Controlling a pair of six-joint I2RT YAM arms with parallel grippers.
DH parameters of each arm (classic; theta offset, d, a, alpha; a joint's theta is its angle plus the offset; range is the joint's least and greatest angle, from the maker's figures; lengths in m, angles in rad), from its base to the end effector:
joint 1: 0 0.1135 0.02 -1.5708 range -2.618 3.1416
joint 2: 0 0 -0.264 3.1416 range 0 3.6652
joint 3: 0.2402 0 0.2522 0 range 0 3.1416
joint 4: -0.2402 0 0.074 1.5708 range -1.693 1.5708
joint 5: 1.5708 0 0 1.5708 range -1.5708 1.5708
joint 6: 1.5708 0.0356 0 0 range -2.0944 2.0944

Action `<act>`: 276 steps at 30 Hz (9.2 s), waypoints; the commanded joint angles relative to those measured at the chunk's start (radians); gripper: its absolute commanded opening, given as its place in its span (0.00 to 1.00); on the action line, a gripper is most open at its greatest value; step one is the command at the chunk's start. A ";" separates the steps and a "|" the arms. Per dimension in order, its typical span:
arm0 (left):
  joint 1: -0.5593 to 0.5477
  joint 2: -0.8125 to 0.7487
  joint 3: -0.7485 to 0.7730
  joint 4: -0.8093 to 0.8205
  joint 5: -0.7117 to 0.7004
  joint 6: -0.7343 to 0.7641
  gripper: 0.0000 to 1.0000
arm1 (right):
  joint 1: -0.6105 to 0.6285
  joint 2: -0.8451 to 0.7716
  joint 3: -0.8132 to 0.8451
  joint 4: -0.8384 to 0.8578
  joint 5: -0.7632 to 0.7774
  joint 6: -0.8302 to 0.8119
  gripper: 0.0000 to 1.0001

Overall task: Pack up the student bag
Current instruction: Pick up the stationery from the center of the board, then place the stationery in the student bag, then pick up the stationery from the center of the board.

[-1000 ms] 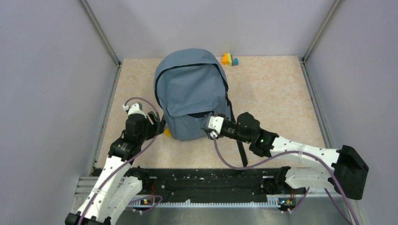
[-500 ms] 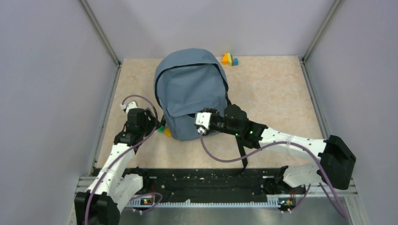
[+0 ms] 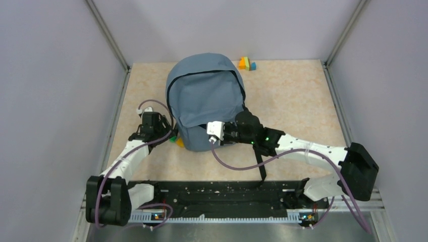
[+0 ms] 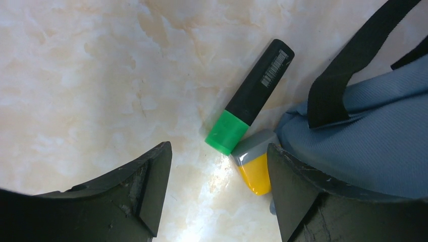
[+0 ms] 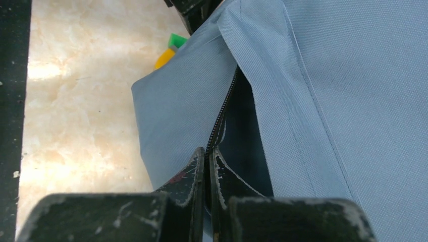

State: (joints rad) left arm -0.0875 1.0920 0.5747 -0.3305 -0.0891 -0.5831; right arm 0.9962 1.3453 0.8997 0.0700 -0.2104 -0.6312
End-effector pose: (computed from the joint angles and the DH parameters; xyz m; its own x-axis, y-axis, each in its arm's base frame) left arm 0.2128 -0.0155 0.1967 -0.6392 -0.4945 -0.5890 -0.3876 0.8686 -0.3086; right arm 0.1618 0.2635 0.2795 0.3858 -0.4660 -0.7963 -0.8656 0.1157 -0.4871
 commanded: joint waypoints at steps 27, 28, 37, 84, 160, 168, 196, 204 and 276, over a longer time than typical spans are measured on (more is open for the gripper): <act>-0.016 0.532 0.297 -0.019 0.063 0.124 0.64 | 0.001 -0.176 -0.121 0.158 -0.107 0.065 0.00; -0.017 0.535 0.300 -0.030 0.041 0.124 0.62 | 0.003 -0.177 -0.122 0.158 -0.106 0.066 0.00; -0.012 0.510 0.299 -0.087 -0.065 0.078 0.55 | 0.002 -0.197 -0.129 0.165 -0.103 0.068 0.00; -0.470 -0.505 0.275 0.028 0.200 0.309 0.18 | 0.002 -0.211 -0.145 0.194 -0.109 0.084 0.00; -0.332 -0.368 0.085 0.041 0.404 0.159 0.71 | 0.003 -0.210 -0.095 0.174 0.135 0.163 0.00; -0.314 -0.543 0.045 -0.120 0.350 0.056 0.71 | 0.003 -0.218 -0.099 0.177 0.147 0.155 0.00; -0.152 -0.279 -0.146 -0.010 -0.052 -0.247 0.75 | 0.003 -0.262 -0.128 0.196 0.140 0.171 0.00; -0.152 -0.102 -0.134 0.114 0.007 -0.136 0.80 | 0.003 -0.259 -0.128 0.201 0.132 0.176 0.00; -0.447 0.024 -0.056 -0.083 -0.114 -0.215 0.36 | 0.003 -0.218 -0.101 0.192 0.117 0.182 0.00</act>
State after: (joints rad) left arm -0.5259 1.1679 0.5220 -0.3763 -0.2108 -0.7845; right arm 0.9985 1.1381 0.7528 0.1719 -0.0727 -0.4599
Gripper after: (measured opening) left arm 0.538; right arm 0.014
